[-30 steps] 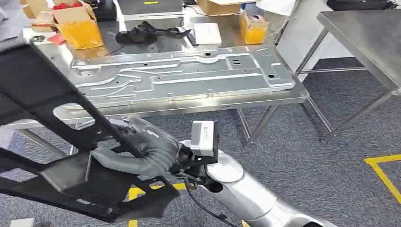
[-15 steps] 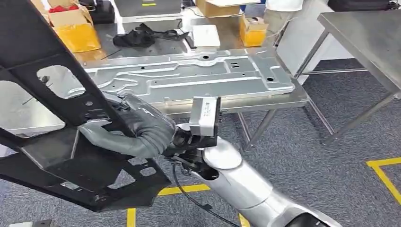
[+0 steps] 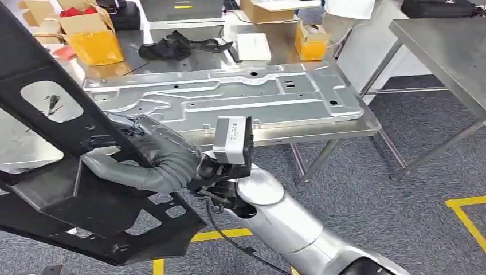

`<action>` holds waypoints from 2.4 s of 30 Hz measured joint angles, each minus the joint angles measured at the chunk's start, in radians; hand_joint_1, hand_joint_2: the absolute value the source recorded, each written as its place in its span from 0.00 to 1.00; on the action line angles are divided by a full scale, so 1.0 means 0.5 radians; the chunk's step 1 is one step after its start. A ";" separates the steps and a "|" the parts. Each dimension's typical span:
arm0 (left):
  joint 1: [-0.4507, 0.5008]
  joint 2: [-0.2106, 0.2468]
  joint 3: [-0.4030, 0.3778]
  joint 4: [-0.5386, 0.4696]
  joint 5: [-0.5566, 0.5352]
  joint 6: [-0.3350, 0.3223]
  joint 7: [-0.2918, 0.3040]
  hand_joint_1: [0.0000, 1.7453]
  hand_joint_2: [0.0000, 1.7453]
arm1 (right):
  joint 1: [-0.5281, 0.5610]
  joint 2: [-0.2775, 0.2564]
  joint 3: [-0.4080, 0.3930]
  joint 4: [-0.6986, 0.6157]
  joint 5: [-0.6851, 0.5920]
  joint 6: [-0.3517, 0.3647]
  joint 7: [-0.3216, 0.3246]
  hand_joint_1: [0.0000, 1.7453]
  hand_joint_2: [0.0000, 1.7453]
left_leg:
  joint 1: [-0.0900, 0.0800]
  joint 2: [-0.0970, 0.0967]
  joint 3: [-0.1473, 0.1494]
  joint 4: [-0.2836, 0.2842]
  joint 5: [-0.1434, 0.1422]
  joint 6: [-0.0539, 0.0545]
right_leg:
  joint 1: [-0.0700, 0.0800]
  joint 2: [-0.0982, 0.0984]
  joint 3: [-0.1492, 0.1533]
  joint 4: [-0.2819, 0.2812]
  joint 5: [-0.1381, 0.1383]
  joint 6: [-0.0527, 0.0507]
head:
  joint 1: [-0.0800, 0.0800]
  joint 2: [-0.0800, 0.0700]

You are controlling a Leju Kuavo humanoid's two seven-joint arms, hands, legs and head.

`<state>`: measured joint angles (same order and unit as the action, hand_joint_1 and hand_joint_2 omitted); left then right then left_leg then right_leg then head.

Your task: Take the parts from the cabinet and place them on the table.

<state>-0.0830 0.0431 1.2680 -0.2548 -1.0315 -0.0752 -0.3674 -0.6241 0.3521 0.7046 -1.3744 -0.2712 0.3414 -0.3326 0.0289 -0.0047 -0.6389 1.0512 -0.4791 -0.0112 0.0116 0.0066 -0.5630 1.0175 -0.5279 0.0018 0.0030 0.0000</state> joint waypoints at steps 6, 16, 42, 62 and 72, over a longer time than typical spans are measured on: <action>-0.004 0.000 0.000 0.000 -0.001 0.000 -0.002 0.00 1.00 | 0.003 0.012 0.014 0.027 0.002 0.000 0.000 1.00 1.00 | 0.001 0.000 0.047 -0.005 -0.035 0.052 | -0.014 -0.006 -0.341 0.631 -0.241 0.043 | 0.002 0.000; -0.010 -0.015 -0.001 0.002 -0.002 0.001 -0.002 0.00 1.00 | -0.001 0.039 0.049 0.053 0.007 0.015 0.003 1.00 1.00 | -0.023 -0.007 0.151 -0.069 -0.087 -0.003 | 0.023 -0.004 -0.106 -0.020 0.121 -0.089 | -0.002 0.000; -0.005 -0.034 -0.002 0.005 -0.003 0.001 -0.001 0.00 1.00 | 0.009 0.045 0.114 0.153 0.011 0.015 0.011 1.00 1.00 | 0.002 -0.011 0.119 -0.034 -0.058 0.027 | 0.009 -0.002 -0.138 0.069 0.124 -0.038 | -0.012 0.000; 0.002 -0.025 -0.002 0.004 -0.009 0.006 0.001 0.00 1.00 | 0.028 0.057 0.129 0.147 0.007 0.024 -0.003 1.00 1.00 | 0.004 0.001 0.040 -0.040 0.007 0.003 | 0.013 0.002 0.001 -0.007 0.004 -0.015 | -0.014 0.000; -0.001 -0.026 -0.002 0.004 -0.012 0.006 0.000 0.00 1.00 | 0.030 0.047 0.140 0.153 0.005 0.035 -0.003 1.00 1.00 | 0.006 -0.011 0.145 -0.047 -0.075 0.017 | -0.014 -0.004 -0.178 0.089 0.171 0.000 | -0.009 0.000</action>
<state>-0.0837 0.0301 1.2673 -0.2529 -1.0376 -0.0721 -0.3674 -0.6090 0.3754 0.7748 -1.2982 -0.2689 0.3590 -0.3342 0.0321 -0.0103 -0.5665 1.0275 -0.5164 -0.0029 0.0049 0.0046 -0.6518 1.0621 -0.4425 0.0020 -0.0015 0.0000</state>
